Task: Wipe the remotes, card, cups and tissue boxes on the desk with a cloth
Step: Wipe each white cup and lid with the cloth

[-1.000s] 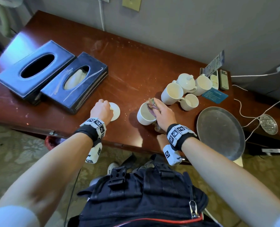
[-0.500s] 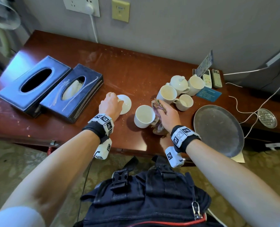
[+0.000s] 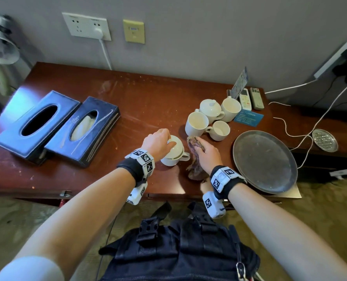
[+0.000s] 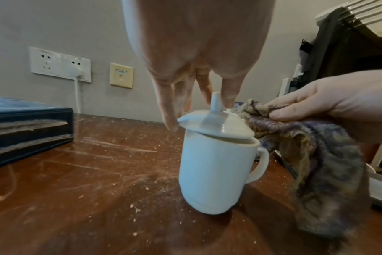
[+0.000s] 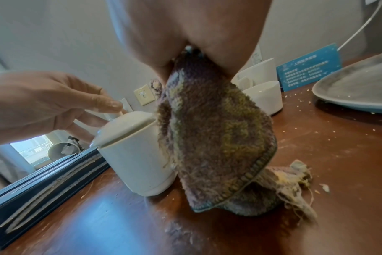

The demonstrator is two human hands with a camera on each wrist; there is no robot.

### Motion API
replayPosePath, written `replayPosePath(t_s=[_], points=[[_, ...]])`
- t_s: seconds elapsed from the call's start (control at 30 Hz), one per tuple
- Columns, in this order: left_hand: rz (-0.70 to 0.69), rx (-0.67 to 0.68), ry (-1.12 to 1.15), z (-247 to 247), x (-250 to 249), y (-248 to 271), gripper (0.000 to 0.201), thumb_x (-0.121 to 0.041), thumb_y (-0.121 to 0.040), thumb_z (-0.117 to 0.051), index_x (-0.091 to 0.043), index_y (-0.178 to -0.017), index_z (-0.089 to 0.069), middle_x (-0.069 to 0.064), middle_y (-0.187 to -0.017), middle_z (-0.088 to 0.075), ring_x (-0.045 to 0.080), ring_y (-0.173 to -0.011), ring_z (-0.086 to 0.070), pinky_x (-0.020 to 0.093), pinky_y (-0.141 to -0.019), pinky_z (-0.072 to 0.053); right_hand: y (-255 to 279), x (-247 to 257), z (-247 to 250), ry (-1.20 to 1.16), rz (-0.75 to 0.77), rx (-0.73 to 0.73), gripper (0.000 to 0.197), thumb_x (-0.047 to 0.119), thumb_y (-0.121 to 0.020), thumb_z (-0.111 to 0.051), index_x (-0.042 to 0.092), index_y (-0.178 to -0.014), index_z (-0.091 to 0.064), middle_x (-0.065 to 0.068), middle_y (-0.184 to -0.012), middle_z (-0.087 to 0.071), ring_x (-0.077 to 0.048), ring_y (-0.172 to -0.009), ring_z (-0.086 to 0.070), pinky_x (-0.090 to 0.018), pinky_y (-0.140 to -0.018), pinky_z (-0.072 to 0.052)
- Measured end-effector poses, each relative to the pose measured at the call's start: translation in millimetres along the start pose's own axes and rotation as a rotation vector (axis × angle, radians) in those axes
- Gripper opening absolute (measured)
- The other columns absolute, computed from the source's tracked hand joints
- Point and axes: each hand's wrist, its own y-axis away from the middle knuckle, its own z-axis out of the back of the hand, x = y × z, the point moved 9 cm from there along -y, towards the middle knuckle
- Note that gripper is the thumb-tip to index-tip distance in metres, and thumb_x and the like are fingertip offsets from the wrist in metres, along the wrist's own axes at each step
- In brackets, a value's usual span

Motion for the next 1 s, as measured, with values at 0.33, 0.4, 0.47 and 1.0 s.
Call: replayPosePath(t_s=[0.33,0.4,0.47,1.0], points=[[0.002,0.049,-0.080,-8.4,-7.0,3.3,0.037,-0.048,-0.094,-0.057,-0.019,-0.115,-0.050,0.005,-0.123,-0.061,0.031,-0.100,-0.061,0.036,-0.078,-0.045,9.3,-5.1,-6.4,0.002,-0.030,0.019,0.039,0.022,-0.100,-0.050,0.024,-0.139,-0.055,0.003,-0.137,-0.059,-0.021,-0.127,-0.052,-0.032,-0.108,-0.039],[-0.015,0.110,-0.074,-15.0,-6.6,4.5,0.051,-0.052,-0.087,-0.066,-0.022,-0.123,-0.046,0.003,-0.132,-0.053,0.030,-0.103,-0.060,0.038,-0.081,-0.045,10.1,-1.6,-5.8,0.000,-0.018,0.016,0.038,0.022,-0.100,-0.050,0.025,-0.138,-0.055,0.003,-0.135,-0.060,-0.021,-0.126,-0.053,-0.033,-0.107,-0.040],[-0.044,0.175,-0.058,-25.0,-7.2,6.6,0.069,-0.050,-0.080,-0.074,-0.023,-0.133,-0.039,0.002,-0.141,-0.043,0.029,-0.108,-0.058,0.041,-0.086,-0.048,10.7,1.3,-5.1,0.003,-0.014,0.017,0.038,0.021,-0.100,-0.049,0.025,-0.138,-0.055,0.004,-0.135,-0.061,-0.021,-0.126,-0.053,-0.033,-0.108,-0.040],[0.017,0.073,-0.056,-35.5,-7.8,-6.1,0.078,-0.042,-0.072,-0.082,-0.019,-0.129,-0.034,0.012,-0.130,-0.043,0.033,-0.114,-0.051,0.042,-0.081,-0.052,22.3,-2.1,13.6,0.082,-0.053,0.000,0.042,0.023,-0.101,-0.049,0.023,-0.143,-0.051,0.002,-0.143,-0.054,-0.023,-0.132,-0.047,-0.030,-0.111,-0.033]])
